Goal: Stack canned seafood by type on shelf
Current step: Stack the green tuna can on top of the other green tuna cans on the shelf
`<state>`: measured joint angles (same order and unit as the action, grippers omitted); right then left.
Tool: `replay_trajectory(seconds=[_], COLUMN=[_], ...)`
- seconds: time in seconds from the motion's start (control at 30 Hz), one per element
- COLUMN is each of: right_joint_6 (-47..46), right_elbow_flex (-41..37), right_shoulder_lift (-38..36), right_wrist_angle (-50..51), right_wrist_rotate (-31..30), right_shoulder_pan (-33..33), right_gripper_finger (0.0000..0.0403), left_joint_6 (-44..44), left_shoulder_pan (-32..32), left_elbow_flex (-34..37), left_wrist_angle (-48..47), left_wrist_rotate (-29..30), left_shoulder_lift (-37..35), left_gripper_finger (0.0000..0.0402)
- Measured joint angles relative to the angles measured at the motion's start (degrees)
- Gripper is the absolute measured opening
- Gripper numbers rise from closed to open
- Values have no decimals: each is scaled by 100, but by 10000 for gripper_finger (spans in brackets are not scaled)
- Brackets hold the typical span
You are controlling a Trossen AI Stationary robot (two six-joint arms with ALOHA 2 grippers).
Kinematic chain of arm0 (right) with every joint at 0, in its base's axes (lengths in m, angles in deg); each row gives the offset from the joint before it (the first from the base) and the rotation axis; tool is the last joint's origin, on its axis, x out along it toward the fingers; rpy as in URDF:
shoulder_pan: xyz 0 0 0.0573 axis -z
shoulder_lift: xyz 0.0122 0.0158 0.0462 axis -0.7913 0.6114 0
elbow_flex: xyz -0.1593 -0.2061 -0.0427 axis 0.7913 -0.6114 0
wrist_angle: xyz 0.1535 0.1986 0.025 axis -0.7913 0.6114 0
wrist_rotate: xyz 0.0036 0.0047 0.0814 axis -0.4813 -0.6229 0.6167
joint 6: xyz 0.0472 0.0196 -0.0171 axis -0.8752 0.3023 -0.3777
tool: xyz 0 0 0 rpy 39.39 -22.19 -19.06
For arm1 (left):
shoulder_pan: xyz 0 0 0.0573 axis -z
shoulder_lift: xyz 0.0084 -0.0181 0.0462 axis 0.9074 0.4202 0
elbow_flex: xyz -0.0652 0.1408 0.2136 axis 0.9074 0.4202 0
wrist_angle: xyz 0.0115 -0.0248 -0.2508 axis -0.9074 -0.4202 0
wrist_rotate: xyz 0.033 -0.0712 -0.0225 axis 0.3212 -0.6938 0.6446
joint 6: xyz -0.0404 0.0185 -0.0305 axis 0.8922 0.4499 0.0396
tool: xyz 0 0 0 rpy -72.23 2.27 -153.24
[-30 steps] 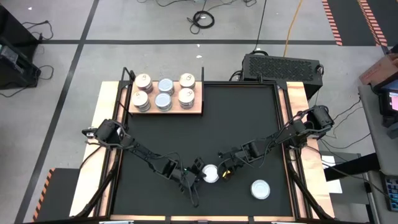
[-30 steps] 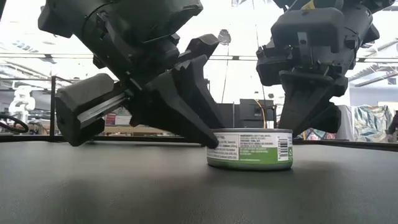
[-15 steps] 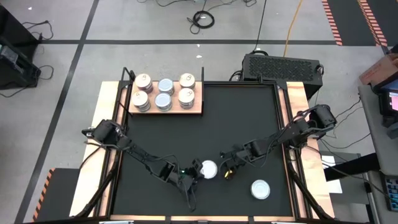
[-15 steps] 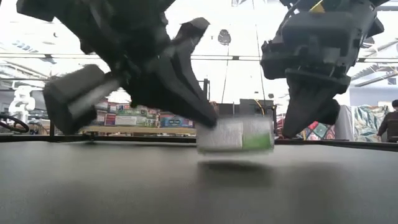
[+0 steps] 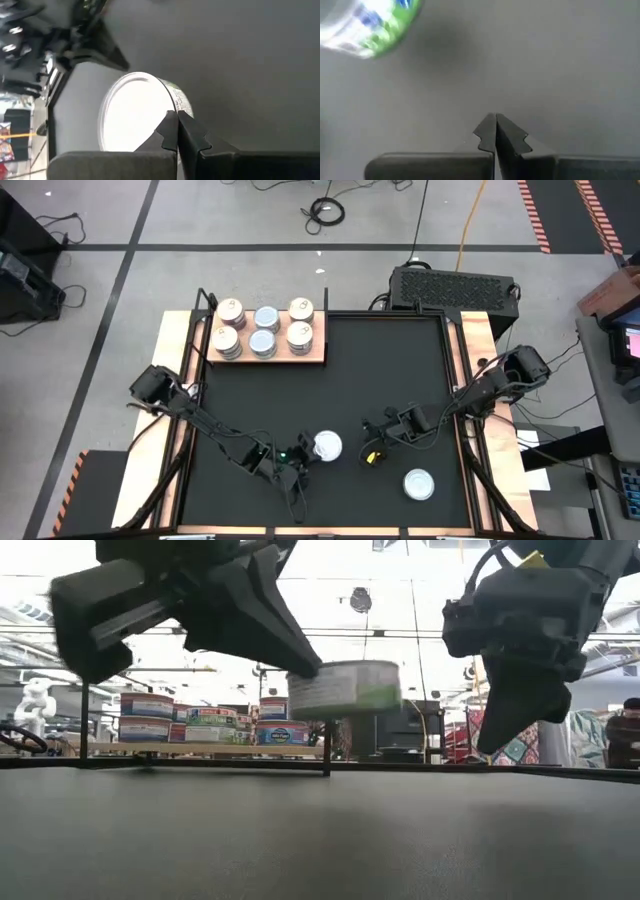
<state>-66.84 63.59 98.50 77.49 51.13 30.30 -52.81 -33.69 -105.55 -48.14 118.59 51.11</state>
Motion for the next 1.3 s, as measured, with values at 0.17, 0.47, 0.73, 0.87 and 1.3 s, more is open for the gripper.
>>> replay_trajectory(seconds=[0.17,0.47,0.73,0.87,1.3], right_joint_6=[-31,-136,-136,-136,-133], right_elbow_flex=[0,0,0,0,0], right_shoulder_lift=[0,4,4,4,4], right_wrist_angle=[24,68,61,63,64], right_wrist_rotate=[-26,-26,-26,-26,-24], right_shoulder_pan=[-39,-61,-61,-61,-61], right_gripper_finger=[0,0,0,0,0], left_joint_6=[306,620,1066,1064,-128], left_shoulder_pan=[-112,-300,-833,-1310,-4183], left_elbow_flex=[217,816,1191,1193,1195], left_wrist_angle=[26,-595,-1902,-2545,-2983], left_wrist_rotate=[271,780,922,928,-343], left_shoulder_lift=[-252,-1271,-2818,-3488,-4234], left_gripper_finger=[0,0,0,0,0])
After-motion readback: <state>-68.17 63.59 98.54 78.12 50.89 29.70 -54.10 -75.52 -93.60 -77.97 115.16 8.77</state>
